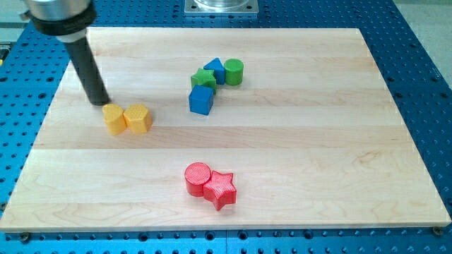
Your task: Place the yellow blocks at left of the red circle
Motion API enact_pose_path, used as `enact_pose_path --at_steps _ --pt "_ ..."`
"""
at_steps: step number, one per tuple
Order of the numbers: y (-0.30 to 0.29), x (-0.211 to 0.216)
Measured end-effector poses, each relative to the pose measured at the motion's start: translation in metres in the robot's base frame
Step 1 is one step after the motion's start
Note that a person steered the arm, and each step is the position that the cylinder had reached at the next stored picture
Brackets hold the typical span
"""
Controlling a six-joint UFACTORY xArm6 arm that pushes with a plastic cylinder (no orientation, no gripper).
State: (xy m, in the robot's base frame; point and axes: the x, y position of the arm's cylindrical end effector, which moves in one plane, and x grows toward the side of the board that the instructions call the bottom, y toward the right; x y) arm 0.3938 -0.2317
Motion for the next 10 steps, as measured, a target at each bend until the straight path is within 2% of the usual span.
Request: enact_pose_path --at_steps 1,4,5,6,8,10 --pt "-0.022 -0.005" --pt "-0.035 -0.003" --pt "-0.030 0.011" --pt "-0.001 0.021" --pt "0.065 0.077" --pt "0.130 0.155"
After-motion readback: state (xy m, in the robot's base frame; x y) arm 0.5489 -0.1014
